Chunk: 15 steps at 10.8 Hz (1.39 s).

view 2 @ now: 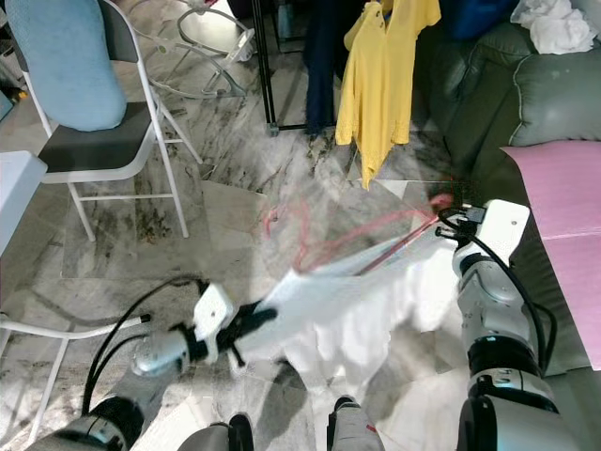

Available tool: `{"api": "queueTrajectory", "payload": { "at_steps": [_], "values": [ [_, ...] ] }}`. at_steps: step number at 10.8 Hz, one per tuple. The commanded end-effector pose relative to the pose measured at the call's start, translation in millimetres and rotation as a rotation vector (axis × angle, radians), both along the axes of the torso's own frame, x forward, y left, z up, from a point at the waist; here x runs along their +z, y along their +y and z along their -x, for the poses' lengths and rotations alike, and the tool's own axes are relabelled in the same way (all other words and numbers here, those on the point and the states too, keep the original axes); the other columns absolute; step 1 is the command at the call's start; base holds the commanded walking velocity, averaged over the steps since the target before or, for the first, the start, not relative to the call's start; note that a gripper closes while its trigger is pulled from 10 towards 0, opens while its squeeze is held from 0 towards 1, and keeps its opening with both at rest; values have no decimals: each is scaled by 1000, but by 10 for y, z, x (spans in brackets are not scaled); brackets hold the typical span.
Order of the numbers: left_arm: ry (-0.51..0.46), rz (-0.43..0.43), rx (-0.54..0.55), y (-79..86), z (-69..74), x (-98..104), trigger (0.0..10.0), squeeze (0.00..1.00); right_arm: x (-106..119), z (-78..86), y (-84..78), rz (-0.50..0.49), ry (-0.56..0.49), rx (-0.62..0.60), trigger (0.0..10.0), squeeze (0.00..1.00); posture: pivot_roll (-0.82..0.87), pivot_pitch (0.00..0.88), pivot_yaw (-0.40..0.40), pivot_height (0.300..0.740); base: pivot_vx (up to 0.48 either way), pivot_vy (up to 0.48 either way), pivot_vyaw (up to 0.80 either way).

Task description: Hang hanger

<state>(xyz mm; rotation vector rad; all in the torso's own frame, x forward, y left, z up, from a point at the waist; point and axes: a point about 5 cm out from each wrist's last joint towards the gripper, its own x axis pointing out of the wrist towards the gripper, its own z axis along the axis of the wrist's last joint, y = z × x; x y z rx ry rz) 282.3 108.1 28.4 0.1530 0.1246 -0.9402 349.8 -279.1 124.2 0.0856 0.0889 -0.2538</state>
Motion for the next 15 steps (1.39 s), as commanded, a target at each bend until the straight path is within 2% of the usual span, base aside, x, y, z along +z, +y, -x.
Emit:
{"api": "queueTrajectory", "payload": {
  "at_steps": [1,5,7,8,10,12,15],
  "values": [
    [61,-50,44,207,84,-130,0,0,222,-35,-104,50,-78,-26,0,0,-232,189,63,740,0,0,0],
    [83,-132,58,301,124,-206,0,0,519,-108,-120,107,-164,-6,0,0,-237,186,55,740,0,0,0],
    [87,-173,80,343,133,-236,0,0,660,-149,-26,132,-213,39,0,0,-239,185,57,740,0,0,0],
    [54,-247,143,382,97,-244,0,0,738,-177,114,151,-240,104,0,0,-240,185,57,740,0,0,0],
    [20,-263,224,364,9,-201,0,0,794,-200,364,161,-263,218,0,0,-241,183,59,740,0,0,0],
    [-22,-293,422,294,-201,-97,0,0,751,-167,771,172,-257,395,0,0,-243,180,60,740,0,0,0],
    [19,-171,551,115,-321,-6,0,0,426,-105,1027,111,-163,476,0,0,-238,165,56,740,0,0,0]
  ]
}}
